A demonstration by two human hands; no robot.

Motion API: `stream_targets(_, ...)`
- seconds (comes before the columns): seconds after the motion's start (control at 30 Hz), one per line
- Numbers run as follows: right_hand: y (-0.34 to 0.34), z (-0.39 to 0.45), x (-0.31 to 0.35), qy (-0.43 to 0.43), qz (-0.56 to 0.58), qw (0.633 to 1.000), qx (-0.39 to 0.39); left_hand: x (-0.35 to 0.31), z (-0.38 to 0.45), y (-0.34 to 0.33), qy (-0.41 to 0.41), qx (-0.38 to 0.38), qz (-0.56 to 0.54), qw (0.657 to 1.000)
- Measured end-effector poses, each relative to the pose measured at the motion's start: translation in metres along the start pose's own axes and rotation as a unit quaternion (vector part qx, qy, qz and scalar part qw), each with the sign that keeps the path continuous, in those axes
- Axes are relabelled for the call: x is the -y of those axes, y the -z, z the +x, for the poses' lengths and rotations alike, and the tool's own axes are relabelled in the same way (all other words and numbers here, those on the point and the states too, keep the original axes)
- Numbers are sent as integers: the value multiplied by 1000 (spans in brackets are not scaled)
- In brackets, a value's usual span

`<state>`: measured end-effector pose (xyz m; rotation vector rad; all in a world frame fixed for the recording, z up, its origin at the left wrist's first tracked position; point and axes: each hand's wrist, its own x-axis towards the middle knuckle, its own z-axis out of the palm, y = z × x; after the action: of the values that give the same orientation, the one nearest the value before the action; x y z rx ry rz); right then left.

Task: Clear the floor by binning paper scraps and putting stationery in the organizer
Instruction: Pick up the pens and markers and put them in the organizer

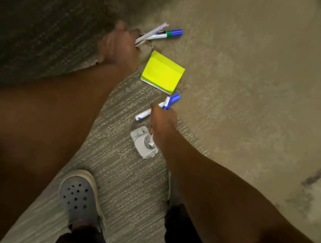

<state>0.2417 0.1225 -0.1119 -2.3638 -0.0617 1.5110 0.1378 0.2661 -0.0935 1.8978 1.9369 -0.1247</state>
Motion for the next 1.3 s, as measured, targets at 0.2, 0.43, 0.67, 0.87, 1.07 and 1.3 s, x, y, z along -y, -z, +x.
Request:
stream_targets(0.2,37,-11,-23,89,-129,986,62,-1,6,-26,-15,-1,75,997)
stream_targets(0.43,70,-72,13,87,-101,985,110,6,-111,23,250,85,-357,896)
stream_targets(0.67,124,-221,85,116,-121,949,268,-15,-256,193,296,149,-528,782)
stream_targets(0.87,181,-393,155,145,-151,913,350,-38,-338,371,280,115,-538,787)
stream_targets(1.07,223,-547,203,169,-108,896,397,-69,-413,533,215,65,-541,810)
stream_targets(1.3,242,-640,231,110,-45,886,449,-106,-462,630,182,2,-552,813)
